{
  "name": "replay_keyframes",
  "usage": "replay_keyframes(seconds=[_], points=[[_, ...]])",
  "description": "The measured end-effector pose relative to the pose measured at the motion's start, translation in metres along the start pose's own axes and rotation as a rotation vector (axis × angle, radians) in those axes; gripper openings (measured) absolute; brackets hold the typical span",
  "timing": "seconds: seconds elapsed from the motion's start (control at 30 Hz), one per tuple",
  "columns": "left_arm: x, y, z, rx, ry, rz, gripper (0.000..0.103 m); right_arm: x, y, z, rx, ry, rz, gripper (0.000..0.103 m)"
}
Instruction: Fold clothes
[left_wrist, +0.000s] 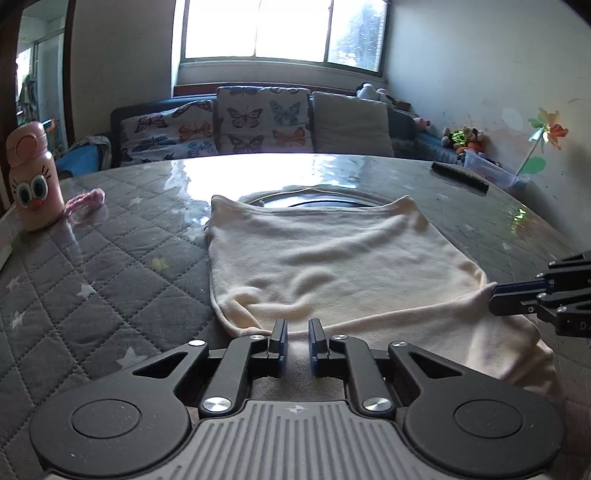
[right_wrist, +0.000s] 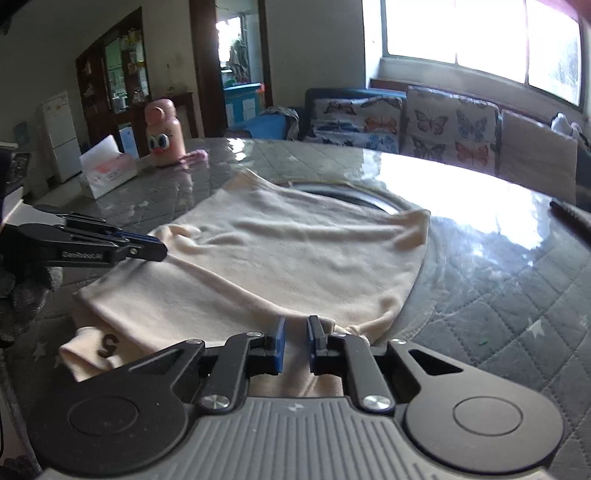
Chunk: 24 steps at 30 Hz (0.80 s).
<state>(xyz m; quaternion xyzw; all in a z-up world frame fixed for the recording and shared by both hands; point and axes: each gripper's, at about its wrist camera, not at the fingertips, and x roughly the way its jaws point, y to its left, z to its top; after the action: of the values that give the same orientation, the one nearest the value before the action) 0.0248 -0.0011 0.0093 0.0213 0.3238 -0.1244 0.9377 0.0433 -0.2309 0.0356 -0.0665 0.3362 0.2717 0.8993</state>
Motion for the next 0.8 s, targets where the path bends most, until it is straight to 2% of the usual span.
replay_keyframes(seconds=[0.17, 0.33, 0.4, 0.53, 0.67, 0.8], points=[[-0.016, -0.005, -0.002, 0.058, -0.015, -0.011, 0.015, 0.001, 0.004, -0.011, -0.039, 0.043, 0.005, 0.012], [-0.034, -0.011, -0.008, 0.134, -0.029, -0.028, 0.016, -0.018, 0.006, -0.010, -0.046, 0.008, 0.019, 0.016], [-0.046, -0.016, -0.015, 0.191, -0.032, -0.044, 0.020, -0.023, 0.009, -0.011, -0.058, 0.009, 0.037, 0.016], [-0.063, -0.027, -0.034, 0.316, -0.025, -0.073, 0.037, -0.022, 0.010, -0.025, -0.087, 0.045, 0.032, 0.016], [-0.070, -0.041, -0.053, 0.447, -0.006, -0.087, 0.045, -0.030, 0.010, -0.023, -0.081, 0.022, 0.041, 0.017], [-0.069, -0.052, -0.064, 0.526, -0.014, -0.100, 0.048, -0.023, 0.011, -0.028, -0.098, 0.054, 0.041, 0.020]])
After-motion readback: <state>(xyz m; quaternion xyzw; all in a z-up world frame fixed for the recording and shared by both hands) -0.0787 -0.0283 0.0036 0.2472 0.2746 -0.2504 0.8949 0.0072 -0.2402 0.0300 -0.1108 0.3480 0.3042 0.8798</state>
